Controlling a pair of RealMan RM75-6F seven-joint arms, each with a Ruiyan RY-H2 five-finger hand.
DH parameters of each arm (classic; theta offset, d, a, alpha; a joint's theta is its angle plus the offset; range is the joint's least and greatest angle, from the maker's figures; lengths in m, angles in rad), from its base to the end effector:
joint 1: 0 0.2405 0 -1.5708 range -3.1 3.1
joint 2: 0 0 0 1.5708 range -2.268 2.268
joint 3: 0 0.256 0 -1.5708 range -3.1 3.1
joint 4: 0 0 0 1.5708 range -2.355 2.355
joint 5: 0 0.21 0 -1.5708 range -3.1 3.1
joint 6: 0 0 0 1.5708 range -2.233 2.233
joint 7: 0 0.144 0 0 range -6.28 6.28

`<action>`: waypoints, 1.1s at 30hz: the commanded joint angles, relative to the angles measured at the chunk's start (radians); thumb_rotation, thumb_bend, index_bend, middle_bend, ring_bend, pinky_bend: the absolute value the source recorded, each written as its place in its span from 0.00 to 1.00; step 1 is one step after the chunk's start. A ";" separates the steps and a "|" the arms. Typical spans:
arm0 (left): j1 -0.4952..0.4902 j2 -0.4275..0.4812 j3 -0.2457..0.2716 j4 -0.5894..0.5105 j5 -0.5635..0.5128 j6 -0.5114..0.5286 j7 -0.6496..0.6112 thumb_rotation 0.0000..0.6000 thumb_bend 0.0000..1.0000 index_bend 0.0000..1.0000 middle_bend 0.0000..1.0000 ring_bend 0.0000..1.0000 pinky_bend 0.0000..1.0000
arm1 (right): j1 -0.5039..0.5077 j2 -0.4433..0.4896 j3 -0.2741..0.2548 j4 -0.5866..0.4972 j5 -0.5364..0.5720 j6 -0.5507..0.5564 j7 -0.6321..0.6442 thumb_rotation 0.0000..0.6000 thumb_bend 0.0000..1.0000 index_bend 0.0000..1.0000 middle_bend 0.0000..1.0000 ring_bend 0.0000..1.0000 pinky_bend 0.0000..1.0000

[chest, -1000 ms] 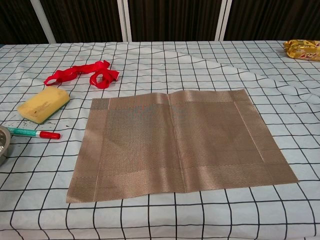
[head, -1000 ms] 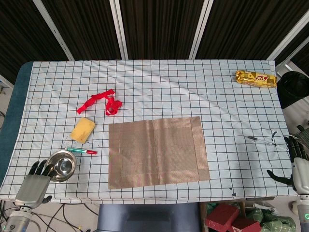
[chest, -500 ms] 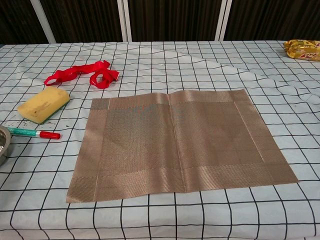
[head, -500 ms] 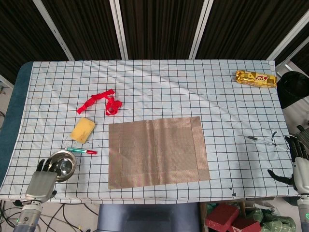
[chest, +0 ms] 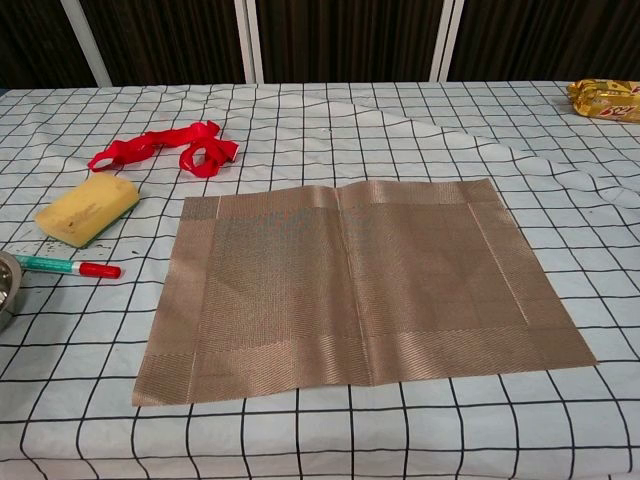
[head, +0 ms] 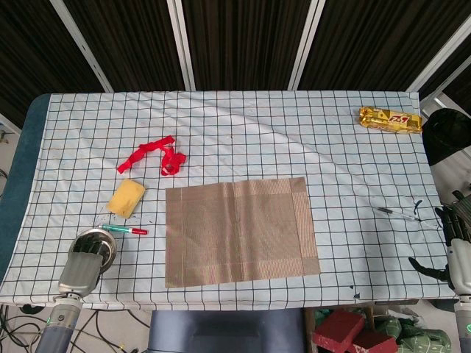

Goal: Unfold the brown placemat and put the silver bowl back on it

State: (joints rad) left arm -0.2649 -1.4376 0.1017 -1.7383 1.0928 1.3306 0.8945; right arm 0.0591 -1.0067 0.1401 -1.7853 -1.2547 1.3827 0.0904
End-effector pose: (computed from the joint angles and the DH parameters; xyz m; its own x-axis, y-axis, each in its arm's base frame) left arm -0.2746 0.1761 0.0170 0.7215 0.3844 0.5760 0.6573 -0.1187 -0.7442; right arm -0.3171 -0.1858 0.1877 0.2071 -0.0060 0.9783 -0.9526 0.2265 0.2030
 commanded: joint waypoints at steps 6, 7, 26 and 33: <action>-0.009 -0.019 -0.012 0.015 0.001 -0.005 0.010 1.00 0.51 0.60 0.25 0.07 0.09 | 0.001 0.005 0.003 -0.001 0.004 -0.006 0.011 1.00 0.10 0.08 0.00 0.00 0.16; -0.009 -0.018 -0.012 0.014 0.007 -0.003 0.005 1.00 0.52 0.62 0.26 0.07 0.10 | 0.001 0.005 0.002 -0.001 0.004 -0.006 0.012 1.00 0.10 0.08 0.00 0.00 0.16; -0.132 0.012 -0.119 -0.193 0.186 -0.021 0.063 1.00 0.53 0.67 0.30 0.10 0.11 | 0.002 0.009 0.004 -0.007 0.007 -0.011 0.023 1.00 0.10 0.09 0.00 0.00 0.16; -0.243 -0.088 -0.207 -0.173 0.163 -0.096 0.140 1.00 0.53 0.67 0.30 0.10 0.12 | 0.003 0.012 0.007 -0.006 0.010 -0.013 0.033 1.00 0.10 0.09 0.00 0.00 0.16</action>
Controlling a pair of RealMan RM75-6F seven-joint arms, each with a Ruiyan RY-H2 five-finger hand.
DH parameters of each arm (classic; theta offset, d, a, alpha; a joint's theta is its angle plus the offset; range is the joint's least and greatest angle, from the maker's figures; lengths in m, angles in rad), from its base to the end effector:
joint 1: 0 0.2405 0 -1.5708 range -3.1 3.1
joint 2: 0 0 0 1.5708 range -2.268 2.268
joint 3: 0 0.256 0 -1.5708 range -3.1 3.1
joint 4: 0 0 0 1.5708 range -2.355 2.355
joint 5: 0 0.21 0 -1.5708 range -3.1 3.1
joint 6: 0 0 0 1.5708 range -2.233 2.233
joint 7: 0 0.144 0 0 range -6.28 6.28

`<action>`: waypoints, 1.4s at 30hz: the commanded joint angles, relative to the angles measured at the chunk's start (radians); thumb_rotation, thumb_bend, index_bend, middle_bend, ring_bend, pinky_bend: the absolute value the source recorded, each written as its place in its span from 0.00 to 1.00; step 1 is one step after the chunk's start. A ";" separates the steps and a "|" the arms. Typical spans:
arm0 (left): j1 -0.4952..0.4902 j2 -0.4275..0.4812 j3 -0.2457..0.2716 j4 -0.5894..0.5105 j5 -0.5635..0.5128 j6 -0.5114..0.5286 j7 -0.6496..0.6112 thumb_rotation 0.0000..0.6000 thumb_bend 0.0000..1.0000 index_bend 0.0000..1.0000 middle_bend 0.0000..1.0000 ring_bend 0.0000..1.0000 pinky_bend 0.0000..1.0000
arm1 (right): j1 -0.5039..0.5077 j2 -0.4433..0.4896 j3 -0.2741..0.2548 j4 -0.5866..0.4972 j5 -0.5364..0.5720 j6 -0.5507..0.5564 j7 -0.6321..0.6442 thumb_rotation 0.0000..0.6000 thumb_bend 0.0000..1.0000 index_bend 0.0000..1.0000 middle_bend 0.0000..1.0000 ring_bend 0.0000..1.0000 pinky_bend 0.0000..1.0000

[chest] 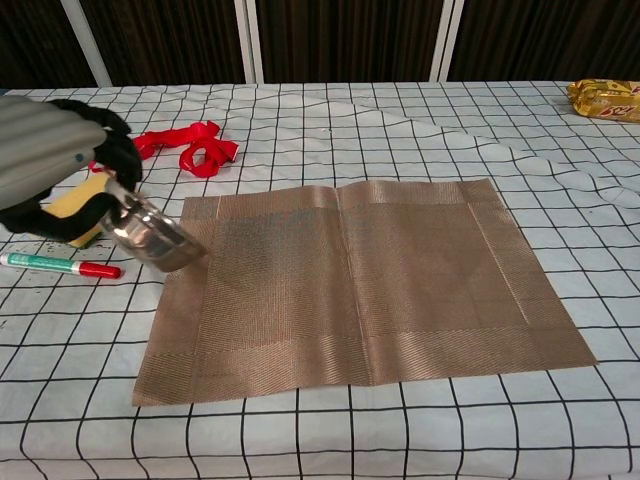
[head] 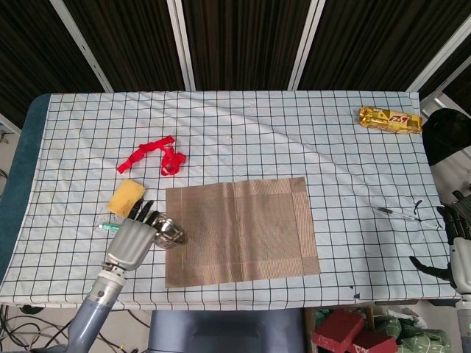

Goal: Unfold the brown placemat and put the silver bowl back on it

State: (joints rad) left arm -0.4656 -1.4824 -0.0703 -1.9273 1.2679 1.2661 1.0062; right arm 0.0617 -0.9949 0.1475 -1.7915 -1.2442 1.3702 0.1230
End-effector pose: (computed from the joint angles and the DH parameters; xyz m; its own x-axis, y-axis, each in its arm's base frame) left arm -0.1358 0.2344 0.0179 0.6928 0.0458 0.7196 0.6761 -0.3883 -0.6262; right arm -0.3171 -0.1878 0.1906 0.1767 -0.0017 0.9843 -0.9573 0.2320 0.1723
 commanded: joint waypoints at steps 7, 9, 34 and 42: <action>-0.169 -0.207 -0.117 0.152 -0.037 -0.110 0.037 1.00 0.53 0.67 0.30 0.10 0.11 | 0.000 0.001 0.001 0.000 0.000 -0.001 0.006 1.00 0.10 0.09 0.00 0.00 0.16; -0.198 -0.258 -0.133 0.208 -0.043 -0.125 0.022 1.00 0.53 0.67 0.30 0.10 0.11 | 0.000 0.002 0.001 0.000 0.000 0.000 0.007 1.00 0.10 0.09 0.00 0.00 0.16; -0.183 -0.235 -0.040 0.205 -0.015 -0.060 -0.087 1.00 0.03 0.19 0.09 0.03 0.01 | -0.002 0.003 -0.004 0.004 -0.007 -0.001 0.010 1.00 0.10 0.09 0.00 0.00 0.16; -0.015 0.122 0.078 -0.041 0.046 0.098 -0.183 1.00 0.02 0.16 0.09 0.03 0.01 | -0.001 -0.012 -0.012 0.019 -0.028 0.016 -0.033 1.00 0.10 0.09 0.00 0.00 0.16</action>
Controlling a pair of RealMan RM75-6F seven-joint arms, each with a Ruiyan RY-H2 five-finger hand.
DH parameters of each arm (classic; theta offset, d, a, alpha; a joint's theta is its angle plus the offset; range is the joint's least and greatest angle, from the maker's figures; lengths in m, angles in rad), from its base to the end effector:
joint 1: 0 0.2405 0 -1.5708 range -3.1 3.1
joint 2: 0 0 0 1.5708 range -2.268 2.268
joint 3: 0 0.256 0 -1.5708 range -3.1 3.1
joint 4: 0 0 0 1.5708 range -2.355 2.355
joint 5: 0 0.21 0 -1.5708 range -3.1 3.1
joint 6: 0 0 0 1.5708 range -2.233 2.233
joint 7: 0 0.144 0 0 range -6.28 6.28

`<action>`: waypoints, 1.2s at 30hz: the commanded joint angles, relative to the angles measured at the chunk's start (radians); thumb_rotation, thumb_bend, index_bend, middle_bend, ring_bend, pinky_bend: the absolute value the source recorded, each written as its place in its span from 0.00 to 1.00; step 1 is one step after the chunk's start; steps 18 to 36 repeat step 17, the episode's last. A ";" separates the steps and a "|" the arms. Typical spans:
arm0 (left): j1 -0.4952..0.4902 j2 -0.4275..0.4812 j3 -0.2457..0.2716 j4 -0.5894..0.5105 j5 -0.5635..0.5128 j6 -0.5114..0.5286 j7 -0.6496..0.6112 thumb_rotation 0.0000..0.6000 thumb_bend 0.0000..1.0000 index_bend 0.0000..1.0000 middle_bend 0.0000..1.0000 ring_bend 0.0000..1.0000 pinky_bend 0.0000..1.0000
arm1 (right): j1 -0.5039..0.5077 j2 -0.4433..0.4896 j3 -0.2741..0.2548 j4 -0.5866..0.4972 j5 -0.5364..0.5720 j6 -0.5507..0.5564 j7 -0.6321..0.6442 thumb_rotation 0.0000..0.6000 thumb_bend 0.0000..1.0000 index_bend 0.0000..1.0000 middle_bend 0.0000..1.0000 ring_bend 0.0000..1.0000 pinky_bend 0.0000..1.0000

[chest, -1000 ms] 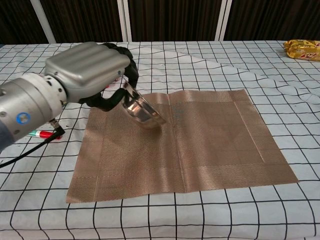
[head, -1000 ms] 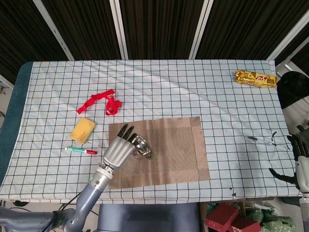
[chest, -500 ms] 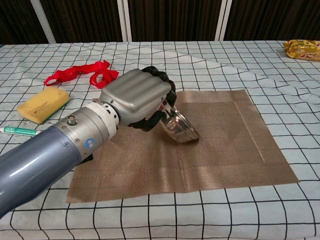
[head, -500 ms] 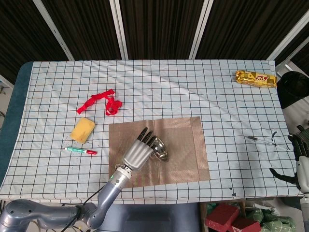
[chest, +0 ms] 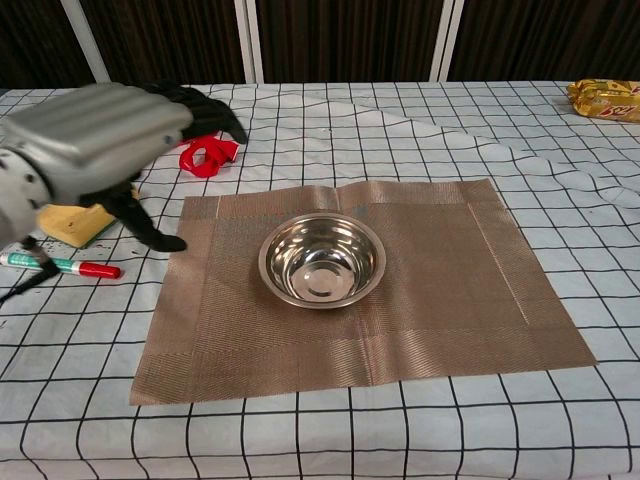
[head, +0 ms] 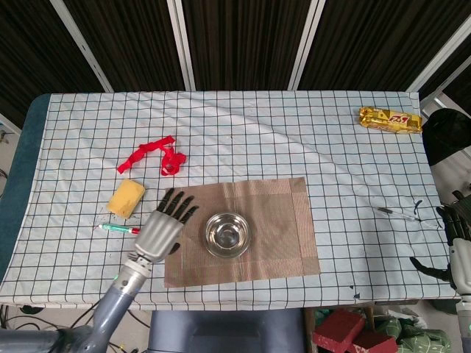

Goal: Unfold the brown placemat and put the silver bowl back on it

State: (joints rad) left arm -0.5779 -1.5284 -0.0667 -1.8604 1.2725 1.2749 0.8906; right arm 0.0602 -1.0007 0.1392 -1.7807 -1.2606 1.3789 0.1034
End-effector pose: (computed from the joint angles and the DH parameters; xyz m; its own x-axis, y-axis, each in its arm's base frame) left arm -0.1142 0.2514 0.0064 0.6293 0.0091 0.7771 0.6964 -0.4506 -0.5586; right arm -0.3176 -0.1862 0.1893 0.2051 -0.0074 0.9787 -0.9541 0.2213 0.2017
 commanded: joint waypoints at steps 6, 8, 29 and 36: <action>0.179 0.291 0.134 -0.123 0.080 0.153 -0.173 1.00 0.02 0.10 0.06 0.01 0.01 | 0.001 -0.022 -0.011 0.035 -0.054 0.032 -0.029 1.00 0.10 0.09 0.00 0.00 0.16; 0.214 0.332 0.157 -0.113 0.092 0.183 -0.218 1.00 0.02 0.09 0.05 0.01 0.01 | 0.001 -0.028 -0.012 0.046 -0.066 0.042 -0.038 1.00 0.10 0.09 0.00 0.00 0.16; 0.407 0.470 0.268 0.096 0.203 0.338 -0.508 1.00 0.01 0.06 0.02 0.00 0.00 | -0.002 -0.074 -0.024 0.099 -0.122 0.093 -0.108 1.00 0.10 0.09 0.00 0.00 0.16; 0.407 0.470 0.268 0.096 0.203 0.338 -0.508 1.00 0.01 0.06 0.02 0.00 0.00 | -0.002 -0.074 -0.024 0.099 -0.122 0.093 -0.108 1.00 0.10 0.09 0.00 0.00 0.16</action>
